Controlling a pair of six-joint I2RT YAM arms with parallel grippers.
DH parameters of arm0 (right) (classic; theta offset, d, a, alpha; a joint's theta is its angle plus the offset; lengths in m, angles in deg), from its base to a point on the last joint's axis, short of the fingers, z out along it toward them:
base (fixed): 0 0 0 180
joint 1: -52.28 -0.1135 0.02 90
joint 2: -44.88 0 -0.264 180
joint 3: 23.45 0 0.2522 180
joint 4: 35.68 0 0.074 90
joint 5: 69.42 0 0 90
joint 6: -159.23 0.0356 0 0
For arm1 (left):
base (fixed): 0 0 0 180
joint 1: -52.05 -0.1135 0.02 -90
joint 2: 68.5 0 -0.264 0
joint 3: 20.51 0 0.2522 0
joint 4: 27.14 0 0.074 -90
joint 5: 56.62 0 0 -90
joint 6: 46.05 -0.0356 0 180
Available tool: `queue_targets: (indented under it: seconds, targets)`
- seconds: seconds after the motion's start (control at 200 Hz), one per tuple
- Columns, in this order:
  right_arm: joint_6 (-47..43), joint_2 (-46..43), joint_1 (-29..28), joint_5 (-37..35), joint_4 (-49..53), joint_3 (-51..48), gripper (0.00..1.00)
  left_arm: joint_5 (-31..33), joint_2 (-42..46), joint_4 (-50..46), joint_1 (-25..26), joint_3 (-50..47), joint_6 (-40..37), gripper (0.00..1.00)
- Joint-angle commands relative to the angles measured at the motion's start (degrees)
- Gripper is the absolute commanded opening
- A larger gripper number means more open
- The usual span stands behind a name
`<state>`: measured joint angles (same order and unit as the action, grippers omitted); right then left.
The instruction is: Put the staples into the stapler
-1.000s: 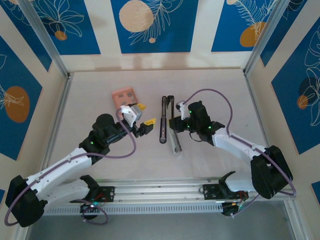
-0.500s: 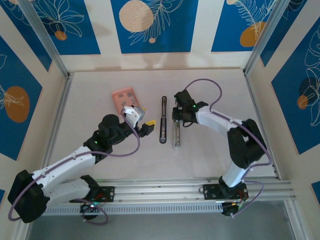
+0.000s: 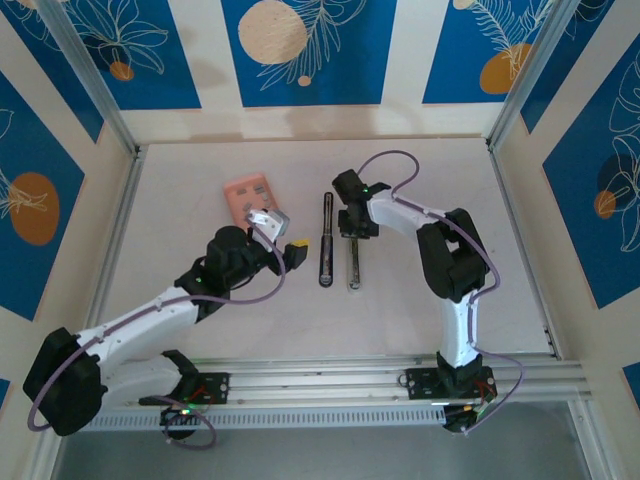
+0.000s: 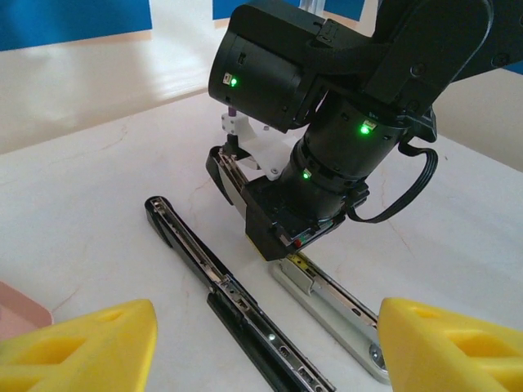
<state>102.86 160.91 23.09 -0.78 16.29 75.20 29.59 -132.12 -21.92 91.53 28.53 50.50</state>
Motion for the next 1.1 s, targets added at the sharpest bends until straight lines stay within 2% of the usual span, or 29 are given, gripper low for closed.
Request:
queue_targets:
  seconds: [0.0,0.145,0.3,0.425,0.57,0.73,0.885,1.095]
  targets:
    - [0.58,0.88,0.43,1.08,1.42,2.82,0.29,0.67,-0.44,4.26,-0.81,-1.17,2.70,0.71]
    - [0.56,1.88,0.53,1.18,1.49,2.99,0.37,0.14,-1.15,5.66,-1.16,-1.87,3.71,0.71]
    - [0.77,2.82,1.23,2.46,0.89,2.72,0.39,-1.46,-1.78,7.68,-1.26,-2.26,3.73,0.71]
    - [0.88,3.58,1.55,2.98,0.81,3.06,0.37,-1.57,-1.92,7.88,-1.42,-2.16,3.71,0.70]
    - [1.75,3.44,1.77,1.56,0.83,2.94,0.29,-1.55,-1.95,6.92,-1.90,-1.81,4.42,0.70]
    - [0.92,2.36,1.81,1.02,0.31,2.66,0.29,-1.70,-2.08,4.83,-3.17,-1.15,5.62,0.70]
    - [-0.47,-1.10,1.08,2.00,-3.57,-0.34,0.38,-2.14,-2.36,-2.13,-5.79,1.49,6.29,0.70]
    - [-2.08,-9.65,0.79,2.37,-6.26,-4.87,0.51,-4.21,-5.27,-20.03,-12.06,10.78,5.98,0.71]
